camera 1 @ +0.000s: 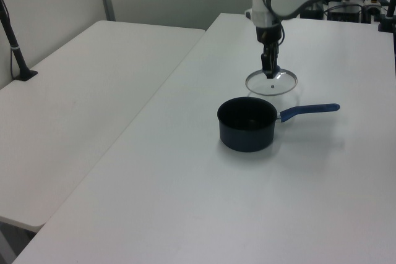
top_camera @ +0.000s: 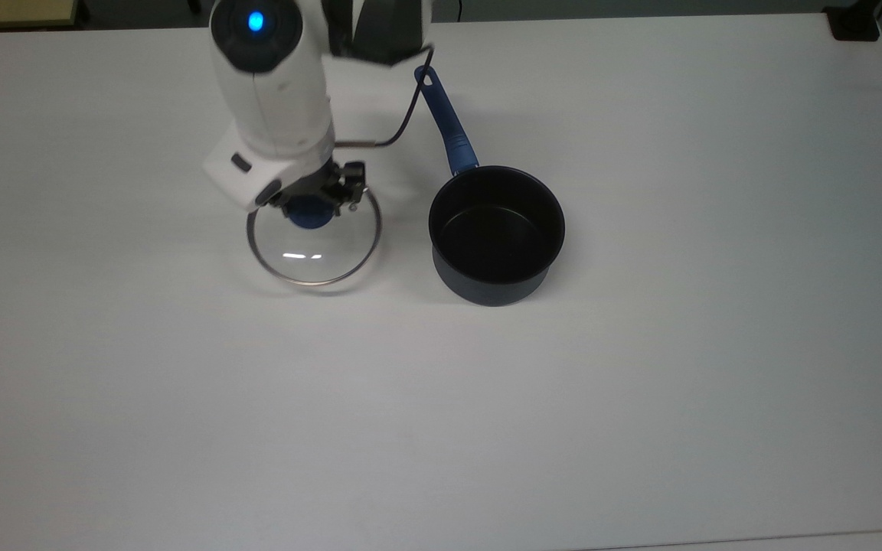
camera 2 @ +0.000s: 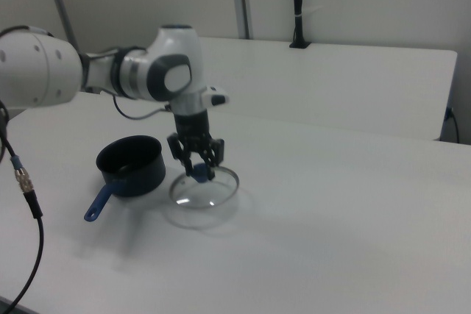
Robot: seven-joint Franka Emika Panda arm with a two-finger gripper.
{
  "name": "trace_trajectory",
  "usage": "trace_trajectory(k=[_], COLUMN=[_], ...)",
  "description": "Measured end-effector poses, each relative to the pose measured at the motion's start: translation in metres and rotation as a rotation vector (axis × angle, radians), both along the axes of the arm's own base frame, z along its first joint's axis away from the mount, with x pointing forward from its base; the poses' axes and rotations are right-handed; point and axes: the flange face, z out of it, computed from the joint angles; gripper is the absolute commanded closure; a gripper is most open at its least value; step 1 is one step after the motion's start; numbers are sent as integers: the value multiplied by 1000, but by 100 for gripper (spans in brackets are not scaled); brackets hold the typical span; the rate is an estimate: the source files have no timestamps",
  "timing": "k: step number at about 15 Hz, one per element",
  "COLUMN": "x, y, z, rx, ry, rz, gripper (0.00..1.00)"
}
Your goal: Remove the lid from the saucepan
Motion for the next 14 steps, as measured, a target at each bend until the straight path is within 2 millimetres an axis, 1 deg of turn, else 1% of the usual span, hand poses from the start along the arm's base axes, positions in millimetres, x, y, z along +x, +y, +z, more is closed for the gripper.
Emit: trace_trajectory(k=[2, 3, 4, 5, 6, 9, 10, 11, 12, 13, 14], x=[1, 3, 4, 5, 5, 7, 9, 11, 12, 11, 9], y=[-20, -31, -46, -55, -60, -60, -57, -52, -43, -28, -8], z=[-21, -28, -34, -37, -38, -34, -30, -21, -9, 7, 26], rx=[-15, -17, -19, -20, -20, -20, -21, -23, -23, -24, -25], ry=[-9, -20, -34, -43, -52, -62, -71, -87, -102, -110, -113], rz=[-17, -32, -52, -61, -65, -65, -72, -85, -97, -109, -123], gripper=[59, 57, 46, 17, 0, 0, 0, 0, 0, 0, 0])
